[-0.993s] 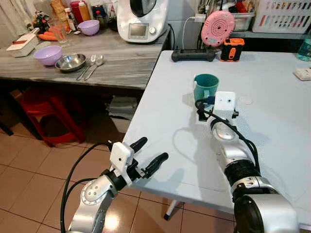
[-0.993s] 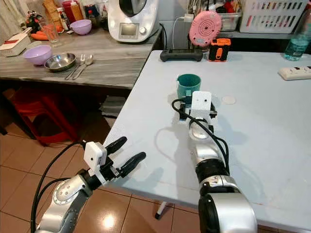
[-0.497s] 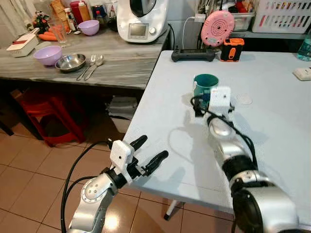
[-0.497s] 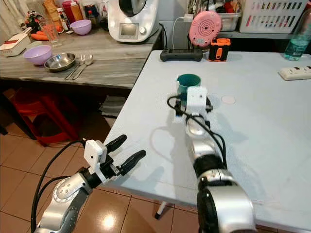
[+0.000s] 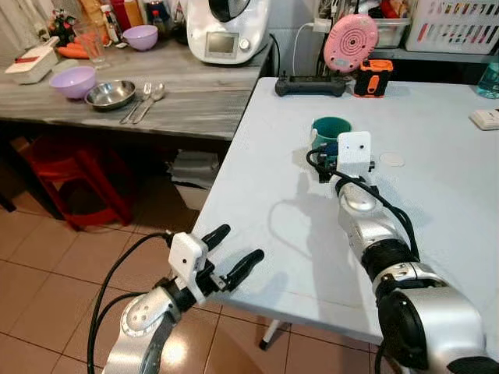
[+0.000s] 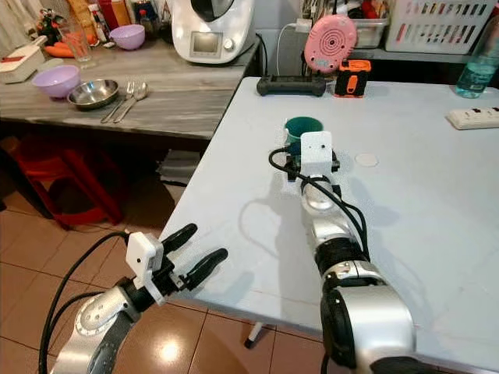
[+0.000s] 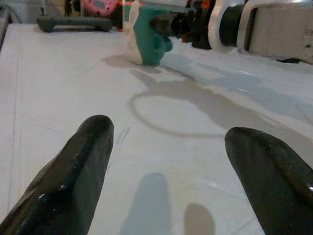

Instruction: Setting the table

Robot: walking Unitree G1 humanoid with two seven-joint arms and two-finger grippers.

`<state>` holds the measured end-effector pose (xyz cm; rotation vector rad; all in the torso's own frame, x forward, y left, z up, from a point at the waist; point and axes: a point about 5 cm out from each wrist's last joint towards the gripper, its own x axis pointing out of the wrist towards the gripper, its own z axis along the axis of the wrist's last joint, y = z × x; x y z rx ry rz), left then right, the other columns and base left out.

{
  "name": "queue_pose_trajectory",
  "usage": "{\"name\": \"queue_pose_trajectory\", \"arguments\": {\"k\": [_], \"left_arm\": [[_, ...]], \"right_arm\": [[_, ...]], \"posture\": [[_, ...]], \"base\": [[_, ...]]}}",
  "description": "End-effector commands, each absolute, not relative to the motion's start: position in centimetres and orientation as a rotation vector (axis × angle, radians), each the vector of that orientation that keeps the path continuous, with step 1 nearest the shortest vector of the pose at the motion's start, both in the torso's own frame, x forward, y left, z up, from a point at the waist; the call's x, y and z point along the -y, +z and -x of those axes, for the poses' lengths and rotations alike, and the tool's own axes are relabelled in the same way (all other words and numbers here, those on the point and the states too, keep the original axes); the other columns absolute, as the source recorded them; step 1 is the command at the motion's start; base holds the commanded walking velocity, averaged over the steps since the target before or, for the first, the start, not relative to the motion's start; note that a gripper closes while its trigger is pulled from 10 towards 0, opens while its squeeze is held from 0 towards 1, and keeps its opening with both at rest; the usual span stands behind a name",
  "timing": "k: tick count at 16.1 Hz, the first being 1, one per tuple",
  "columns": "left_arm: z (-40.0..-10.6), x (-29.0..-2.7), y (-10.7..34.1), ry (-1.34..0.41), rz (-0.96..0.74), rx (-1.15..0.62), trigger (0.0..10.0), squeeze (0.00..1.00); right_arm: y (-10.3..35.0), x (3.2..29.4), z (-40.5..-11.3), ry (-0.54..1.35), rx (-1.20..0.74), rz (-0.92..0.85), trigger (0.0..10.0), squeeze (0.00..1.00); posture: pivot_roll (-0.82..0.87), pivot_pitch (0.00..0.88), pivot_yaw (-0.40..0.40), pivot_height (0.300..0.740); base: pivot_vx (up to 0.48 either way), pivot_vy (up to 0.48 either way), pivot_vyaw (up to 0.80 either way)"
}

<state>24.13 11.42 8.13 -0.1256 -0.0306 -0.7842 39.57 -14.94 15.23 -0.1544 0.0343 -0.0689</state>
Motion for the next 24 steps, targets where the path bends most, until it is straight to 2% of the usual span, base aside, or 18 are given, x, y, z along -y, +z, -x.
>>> {"name": "queue_pose_trajectory", "arguments": {"k": [1,21,23,24], "left_arm": [[-24.0,-11.8,8.4,-0.776,0.119,0.034,10.0,0.0],[-24.4,-11.6,9.2,-0.79,0.115,0.061,10.0,0.0],[-24.9,-11.7,9.5,-0.763,0.105,0.082,10.0,0.0],[-25.5,-12.2,9.7,-0.695,0.084,0.09,10.0,0.0]], "right_arm": [[15.7,14.6,-39.8,-0.051,-0.024,0.157,0.0,0.0],[15.3,15.5,-39.6,-0.068,-0.015,0.114,0.0,0.0],[15.2,15.7,-39.3,-0.053,0.013,0.085,0.0,0.0],[15.1,15.7,-38.9,-0.037,0.043,0.079,0.0,0.0]], "posture": [[0.03,0.1,0.059,0.74],[0.04,0.07,0.069,0.74],[0.04,0.057,0.071,0.74],[0.03,0.051,0.072,0.74]], "base": [[0.0,0.0,0.0],[0.0,0.0,0.0],[0.0,0.0,0.0],[0.0,0.0,0.0]]}}
